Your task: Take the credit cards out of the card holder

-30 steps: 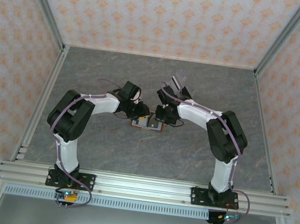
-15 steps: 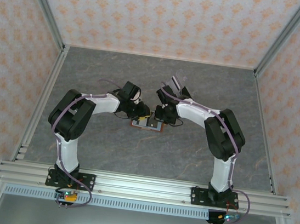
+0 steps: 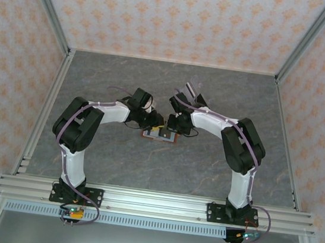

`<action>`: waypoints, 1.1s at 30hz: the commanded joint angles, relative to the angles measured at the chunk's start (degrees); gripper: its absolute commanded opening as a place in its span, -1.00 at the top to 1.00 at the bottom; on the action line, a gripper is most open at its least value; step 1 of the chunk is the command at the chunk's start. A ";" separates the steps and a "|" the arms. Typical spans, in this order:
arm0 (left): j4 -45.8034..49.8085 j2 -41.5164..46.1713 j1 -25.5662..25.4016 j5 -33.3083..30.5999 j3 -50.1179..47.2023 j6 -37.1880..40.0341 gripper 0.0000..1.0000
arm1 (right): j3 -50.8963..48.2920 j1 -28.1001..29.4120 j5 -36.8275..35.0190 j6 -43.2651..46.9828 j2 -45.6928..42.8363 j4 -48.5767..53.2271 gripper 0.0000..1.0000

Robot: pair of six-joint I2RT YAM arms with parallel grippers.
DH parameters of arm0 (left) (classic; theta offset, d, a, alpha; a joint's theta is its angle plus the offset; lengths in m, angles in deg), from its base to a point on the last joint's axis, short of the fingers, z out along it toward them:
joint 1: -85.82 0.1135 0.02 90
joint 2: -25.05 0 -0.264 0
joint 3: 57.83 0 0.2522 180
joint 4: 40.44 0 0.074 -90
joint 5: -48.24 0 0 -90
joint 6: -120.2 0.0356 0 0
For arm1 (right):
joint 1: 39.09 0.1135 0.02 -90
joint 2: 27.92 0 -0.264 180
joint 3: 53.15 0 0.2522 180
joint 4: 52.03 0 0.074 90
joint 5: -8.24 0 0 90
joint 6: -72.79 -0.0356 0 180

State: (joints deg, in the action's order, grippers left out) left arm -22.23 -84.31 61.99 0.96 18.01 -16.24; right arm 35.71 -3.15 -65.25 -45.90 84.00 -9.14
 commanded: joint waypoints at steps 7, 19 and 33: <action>-0.69 -0.41 0.41 0.48 -0.75 1.54 0.73 | 0.05 -0.11 -0.94 0.29 1.70 1.64 0.78; 5.65 3.94 1.76 -2.43 -0.65 5.57 0.80 | -0.69 -0.30 -2.31 -0.16 1.42 2.08 0.79; 16.58 16.45 4.68 -9.00 0.75 9.89 0.80 | -3.47 -3.91 4.20 1.81 -10.37 -5.64 0.42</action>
State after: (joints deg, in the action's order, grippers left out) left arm -9.03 -71.20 66.38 -5.70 17.71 -7.63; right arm 33.06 -5.49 -62.63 -45.42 80.13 -11.48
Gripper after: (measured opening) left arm 0.101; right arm 0.266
